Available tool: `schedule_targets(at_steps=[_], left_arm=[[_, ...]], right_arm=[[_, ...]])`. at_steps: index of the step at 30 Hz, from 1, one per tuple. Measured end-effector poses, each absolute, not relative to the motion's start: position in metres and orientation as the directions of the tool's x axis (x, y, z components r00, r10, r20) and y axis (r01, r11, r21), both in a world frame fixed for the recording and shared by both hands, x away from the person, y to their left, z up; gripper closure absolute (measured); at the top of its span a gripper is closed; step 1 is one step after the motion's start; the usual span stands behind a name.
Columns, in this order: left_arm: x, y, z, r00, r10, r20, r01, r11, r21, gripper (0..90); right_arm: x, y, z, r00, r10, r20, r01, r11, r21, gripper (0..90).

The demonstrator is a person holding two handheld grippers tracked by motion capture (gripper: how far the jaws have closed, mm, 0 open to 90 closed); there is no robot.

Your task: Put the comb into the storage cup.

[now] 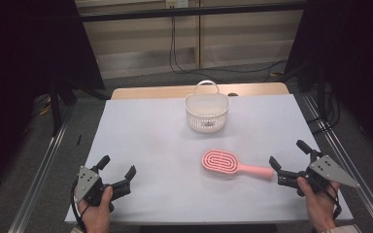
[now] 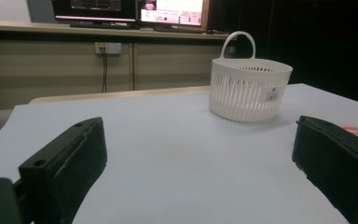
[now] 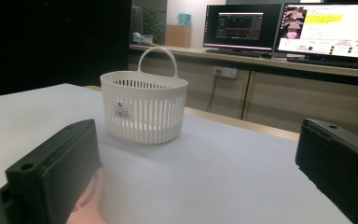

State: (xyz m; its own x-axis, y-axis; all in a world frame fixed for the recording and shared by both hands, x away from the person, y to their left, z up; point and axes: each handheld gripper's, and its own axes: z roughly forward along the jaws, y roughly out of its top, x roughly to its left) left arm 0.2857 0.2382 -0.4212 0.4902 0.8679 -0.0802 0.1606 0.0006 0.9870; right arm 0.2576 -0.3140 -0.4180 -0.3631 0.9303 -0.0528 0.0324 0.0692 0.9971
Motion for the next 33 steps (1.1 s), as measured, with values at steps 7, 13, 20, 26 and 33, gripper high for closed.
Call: schedule_targets(at_steps=[7, 13, 20, 26, 33], left_arm=[[0.286, 0.238, -0.421, 0.498, 0.863, -0.083, 0.161, 0.002, 0.987, 3.0], [0.285, 0.239, -0.421, 0.502, 0.861, -0.082, 0.157, 0.002, 0.988, 3.0], [0.287, 0.238, -0.421, 0.504, 0.860, -0.080, 0.159, -0.001, 0.987, 3.0], [0.287, 0.237, -0.420, 0.515, 0.854, -0.076, 0.159, -0.008, 0.987, 3.0], [0.287, 0.237, -0.420, 0.513, 0.856, -0.071, 0.160, -0.015, 0.987, 3.0]], right_arm=[[0.266, -0.305, -0.414, -0.414, 0.908, -0.065, 0.018, 0.080, 0.997, 0.0], [0.274, -0.300, -0.413, -0.436, 0.899, -0.053, 0.031, 0.073, 0.997, 0.0], [0.288, -0.293, -0.408, -0.445, 0.894, -0.060, 0.034, 0.084, 0.996, 0.0], [0.297, -0.291, -0.402, -0.447, 0.892, -0.065, 0.025, 0.084, 0.996, 0.0], [0.308, -0.289, -0.399, -0.445, 0.894, -0.054, 0.029, 0.075, 0.997, 0.0]])
